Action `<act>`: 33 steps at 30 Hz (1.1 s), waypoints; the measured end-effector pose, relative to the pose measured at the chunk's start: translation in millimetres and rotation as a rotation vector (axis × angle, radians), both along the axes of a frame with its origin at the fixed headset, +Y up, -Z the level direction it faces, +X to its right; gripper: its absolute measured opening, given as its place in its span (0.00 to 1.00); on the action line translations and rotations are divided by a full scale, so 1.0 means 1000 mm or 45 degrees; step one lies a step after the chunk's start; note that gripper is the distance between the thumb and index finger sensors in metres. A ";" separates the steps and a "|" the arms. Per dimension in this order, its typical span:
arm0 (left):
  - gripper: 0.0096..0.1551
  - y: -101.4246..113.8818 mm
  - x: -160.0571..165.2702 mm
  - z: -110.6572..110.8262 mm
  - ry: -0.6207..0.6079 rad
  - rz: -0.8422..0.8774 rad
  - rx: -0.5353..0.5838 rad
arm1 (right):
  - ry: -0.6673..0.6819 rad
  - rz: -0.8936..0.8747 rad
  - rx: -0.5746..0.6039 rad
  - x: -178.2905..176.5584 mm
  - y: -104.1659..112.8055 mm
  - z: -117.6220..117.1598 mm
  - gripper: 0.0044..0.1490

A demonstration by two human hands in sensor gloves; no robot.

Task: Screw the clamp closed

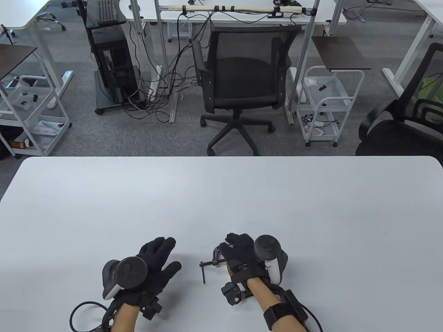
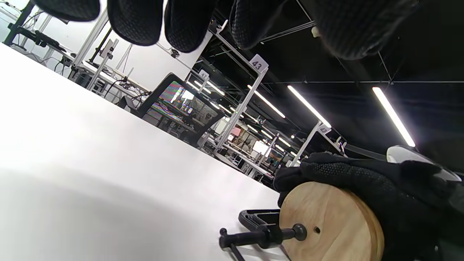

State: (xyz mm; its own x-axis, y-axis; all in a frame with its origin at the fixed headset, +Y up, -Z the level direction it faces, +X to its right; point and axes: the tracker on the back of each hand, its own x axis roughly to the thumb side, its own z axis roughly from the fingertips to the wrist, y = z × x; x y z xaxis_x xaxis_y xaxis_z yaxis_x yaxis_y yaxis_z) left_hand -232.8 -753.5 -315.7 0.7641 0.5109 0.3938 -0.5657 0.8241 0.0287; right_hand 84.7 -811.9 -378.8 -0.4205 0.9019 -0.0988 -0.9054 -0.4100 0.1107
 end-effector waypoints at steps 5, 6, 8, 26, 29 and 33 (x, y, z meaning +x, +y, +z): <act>0.46 -0.004 -0.004 -0.002 0.019 -0.073 -0.016 | 0.007 -0.110 0.023 0.012 0.000 0.004 0.44; 0.46 -0.004 -0.004 -0.002 0.017 -0.085 -0.019 | 0.005 -0.111 0.046 0.016 0.001 0.006 0.45; 0.46 -0.005 -0.004 -0.003 0.015 -0.099 -0.021 | 0.008 -0.059 0.121 0.027 0.005 0.011 0.46; 0.51 -0.016 0.003 -0.013 0.086 -0.528 -0.075 | 0.189 0.721 0.449 0.116 0.040 0.040 0.51; 0.52 -0.019 0.002 -0.015 0.098 -0.537 -0.117 | 0.213 0.795 0.428 0.112 0.038 0.037 0.51; 0.52 -0.024 -0.001 -0.015 0.124 -0.558 -0.202 | 0.262 0.884 0.365 0.106 0.036 0.035 0.52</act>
